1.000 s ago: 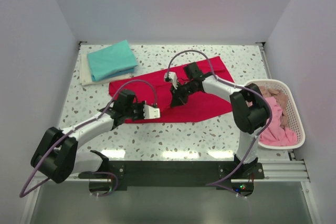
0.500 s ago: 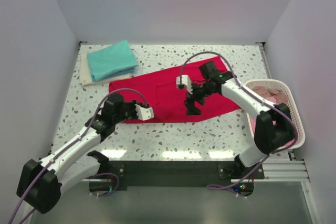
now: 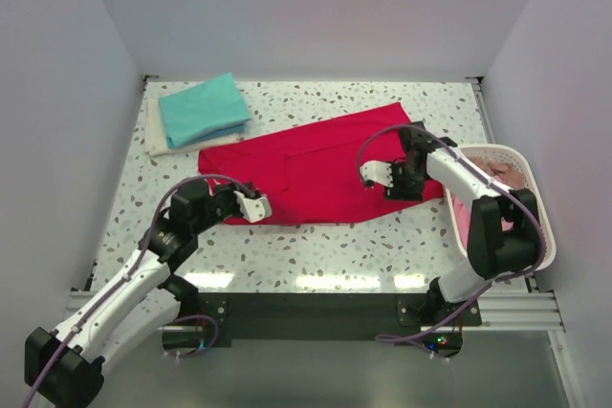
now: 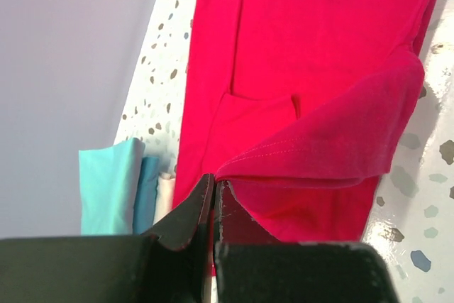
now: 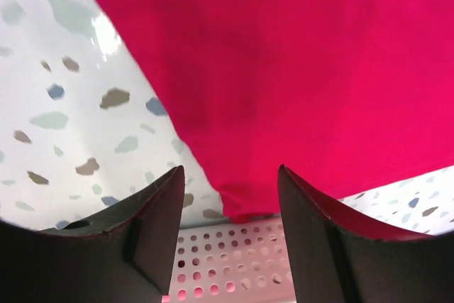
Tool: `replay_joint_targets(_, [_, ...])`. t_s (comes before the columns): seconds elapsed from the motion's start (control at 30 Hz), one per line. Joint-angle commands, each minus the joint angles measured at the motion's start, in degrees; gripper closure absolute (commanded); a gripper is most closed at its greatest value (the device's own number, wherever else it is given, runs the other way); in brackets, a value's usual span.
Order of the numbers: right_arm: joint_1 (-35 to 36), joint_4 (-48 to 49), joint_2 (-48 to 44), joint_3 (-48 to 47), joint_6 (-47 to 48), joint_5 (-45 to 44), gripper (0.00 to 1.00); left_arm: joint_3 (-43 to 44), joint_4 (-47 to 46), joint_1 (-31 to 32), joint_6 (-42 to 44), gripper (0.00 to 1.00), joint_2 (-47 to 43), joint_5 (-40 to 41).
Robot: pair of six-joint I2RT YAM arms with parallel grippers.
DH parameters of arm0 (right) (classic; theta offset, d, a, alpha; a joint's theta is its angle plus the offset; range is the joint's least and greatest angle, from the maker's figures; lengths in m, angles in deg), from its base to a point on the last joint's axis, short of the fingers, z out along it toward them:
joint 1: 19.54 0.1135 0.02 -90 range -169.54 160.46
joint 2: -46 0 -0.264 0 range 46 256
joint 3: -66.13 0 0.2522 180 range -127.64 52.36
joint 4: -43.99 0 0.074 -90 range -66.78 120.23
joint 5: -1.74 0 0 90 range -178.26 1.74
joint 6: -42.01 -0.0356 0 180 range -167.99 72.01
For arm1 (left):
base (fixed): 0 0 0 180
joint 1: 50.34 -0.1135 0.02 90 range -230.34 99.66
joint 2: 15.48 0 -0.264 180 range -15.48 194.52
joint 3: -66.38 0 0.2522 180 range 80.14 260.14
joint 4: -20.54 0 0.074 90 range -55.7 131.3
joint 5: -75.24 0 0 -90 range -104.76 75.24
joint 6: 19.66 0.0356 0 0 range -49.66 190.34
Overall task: Fold and stack the t-shirts
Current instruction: Fold the tshirt
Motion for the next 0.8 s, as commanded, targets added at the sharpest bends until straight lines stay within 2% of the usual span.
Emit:
replay_joint_targets(0.0, [-0.3,3.7,0.7,3.7,6.8,-10.9,0.42,-1.0,-0.7,0.2,-1.6,1.0,-2.9,1.8])
replay_joint_targets(0.13, [-1.0,6.7,-0.3,7.6,10.9,-16.7,0.42,-2.0,-1.8,0.2,-2.1,1.0,-5.7,3.6])
replay_joint_targets(0.37, [-2.6,9.9,1.6,8.7,11.3,-22.7,0.44,-2.5,-2.7,0.2,-2.7,1.0,-7.8,4.0])
replay_joint_targets(0.67, [-4.4,13.9,6.5,9.5,8.6,-25.9,0.45,-3.6,-3.8,0.2,-2.6,1.0,-9.4,3.4])
replay_joint_targets(0.77, [-5.2,15.6,7.9,10.5,8.0,-25.7,0.49,-3.6,-3.8,0.2,-2.5,1.0,-9.3,3.6])
